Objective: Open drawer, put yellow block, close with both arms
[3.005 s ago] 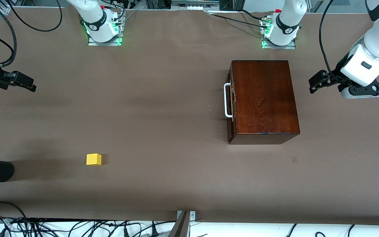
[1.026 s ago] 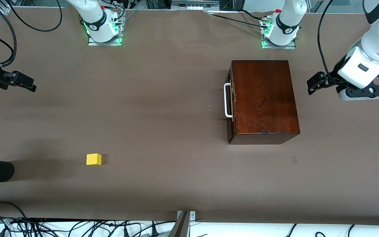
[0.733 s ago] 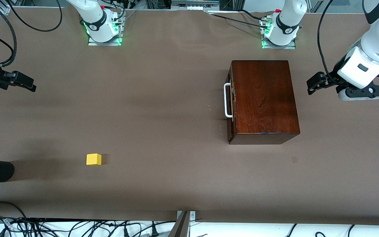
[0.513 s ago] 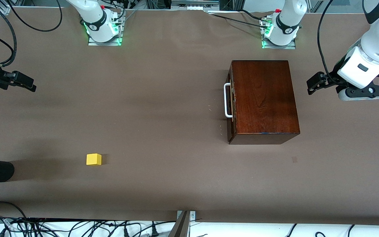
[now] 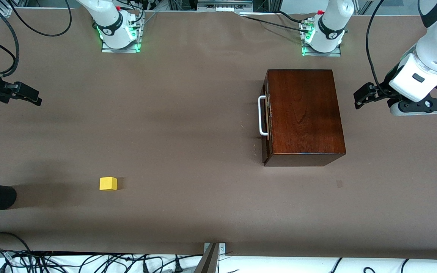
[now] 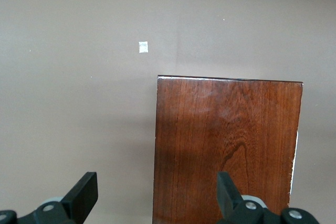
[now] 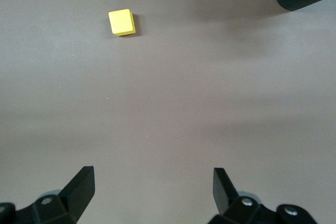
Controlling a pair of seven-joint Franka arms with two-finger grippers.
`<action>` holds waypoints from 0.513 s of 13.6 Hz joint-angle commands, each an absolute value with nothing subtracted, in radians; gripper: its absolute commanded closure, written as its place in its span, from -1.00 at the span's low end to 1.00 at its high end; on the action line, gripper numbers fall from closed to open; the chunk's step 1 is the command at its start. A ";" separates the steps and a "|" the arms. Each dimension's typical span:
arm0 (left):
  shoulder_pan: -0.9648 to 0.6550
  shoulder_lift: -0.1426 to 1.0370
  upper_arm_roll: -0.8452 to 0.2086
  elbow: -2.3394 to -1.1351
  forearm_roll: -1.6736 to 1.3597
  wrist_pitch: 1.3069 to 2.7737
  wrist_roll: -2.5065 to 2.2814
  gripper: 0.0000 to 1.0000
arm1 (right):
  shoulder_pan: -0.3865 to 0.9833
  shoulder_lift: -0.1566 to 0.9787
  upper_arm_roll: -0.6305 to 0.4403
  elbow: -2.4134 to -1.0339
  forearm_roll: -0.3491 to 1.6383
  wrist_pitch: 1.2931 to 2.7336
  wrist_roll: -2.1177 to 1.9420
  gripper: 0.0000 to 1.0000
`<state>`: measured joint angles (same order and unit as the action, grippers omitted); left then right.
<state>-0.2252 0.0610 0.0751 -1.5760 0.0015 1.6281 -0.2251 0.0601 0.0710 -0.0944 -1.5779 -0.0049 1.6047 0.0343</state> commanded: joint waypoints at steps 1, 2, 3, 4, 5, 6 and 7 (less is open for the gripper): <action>-0.230 0.078 0.077 -1.537 0.002 1.601 -0.229 -1.00 | 0.043 0.072 -0.078 -1.568 -0.006 1.605 0.040 -1.00; -0.230 0.078 0.075 -1.537 0.002 1.601 -0.229 -1.00 | 0.043 0.072 -0.078 -1.568 -0.006 1.603 0.040 -1.00; -0.232 0.080 0.074 -1.537 0.002 1.601 -0.230 -1.00 | 0.043 0.072 -0.078 -1.568 -0.006 1.605 0.040 -1.00; -0.233 0.080 0.074 -1.537 0.002 1.601 -0.233 -1.00 | 0.043 0.072 -0.078 -1.568 -0.006 1.605 0.040 -1.00; -0.236 0.081 0.065 -1.537 0.000 1.601 -0.253 -1.00 | 0.043 0.072 -0.078 -1.568 -0.006 1.605 0.040 -1.00; -0.238 0.083 0.048 -1.537 0.000 1.601 -0.283 -1.00 | 0.043 0.072 -0.078 -1.568 -0.006 1.605 0.040 -1.00; -0.241 0.087 0.032 -1.537 0.000 1.601 -0.313 -1.00 | 0.043 0.072 -0.078 -1.568 -0.006 1.605 0.040 -1.00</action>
<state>-0.2271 0.0628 0.0549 -1.5759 0.0015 1.6264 -0.2569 0.0601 0.0710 -0.0944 -1.5779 -0.0049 1.6047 0.0343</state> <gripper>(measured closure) 0.000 0.000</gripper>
